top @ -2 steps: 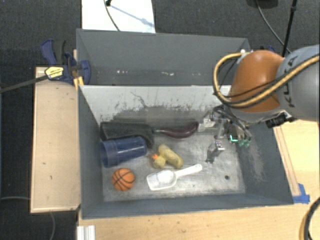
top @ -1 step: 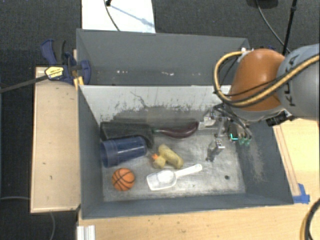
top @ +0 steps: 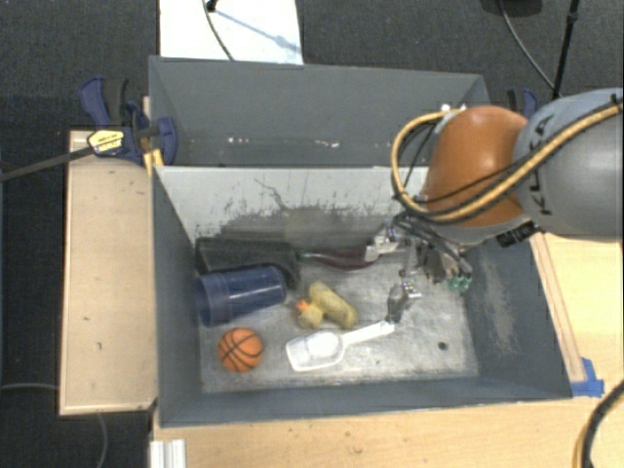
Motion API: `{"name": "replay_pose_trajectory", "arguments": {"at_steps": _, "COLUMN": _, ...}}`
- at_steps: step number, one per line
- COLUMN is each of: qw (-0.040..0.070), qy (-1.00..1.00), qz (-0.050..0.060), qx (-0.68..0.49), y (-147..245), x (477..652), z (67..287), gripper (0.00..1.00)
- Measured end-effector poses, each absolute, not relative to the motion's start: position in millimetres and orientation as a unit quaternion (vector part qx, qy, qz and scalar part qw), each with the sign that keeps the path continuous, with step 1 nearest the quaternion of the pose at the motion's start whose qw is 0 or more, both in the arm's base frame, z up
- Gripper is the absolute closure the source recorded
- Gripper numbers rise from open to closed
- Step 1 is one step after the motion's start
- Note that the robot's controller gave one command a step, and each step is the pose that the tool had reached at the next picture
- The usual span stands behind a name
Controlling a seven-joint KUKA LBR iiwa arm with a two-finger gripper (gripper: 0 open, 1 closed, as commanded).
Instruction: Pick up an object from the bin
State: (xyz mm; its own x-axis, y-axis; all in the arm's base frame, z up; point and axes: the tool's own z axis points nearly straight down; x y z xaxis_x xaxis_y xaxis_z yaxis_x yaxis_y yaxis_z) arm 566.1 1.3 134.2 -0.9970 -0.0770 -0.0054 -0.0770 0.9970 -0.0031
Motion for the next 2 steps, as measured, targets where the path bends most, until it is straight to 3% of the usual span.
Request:
{"name": "replay_pose_trajectory", "arguments": {"at_steps": 1, "qw": -0.001, "qy": 0.992, "qz": 0.0, "qx": -0.123, "y": 56.5, "x": 520.5, "z": 145.9, "gripper": 0.0}}
{"name": "replay_pose_trajectory", "arguments": {"at_steps": 2, "qw": 0.005, "qy": 0.994, "qz": 0.0, "qx": -0.11, "y": 38.2, "x": 505.8, "z": 110.4, "gripper": 0.0}}
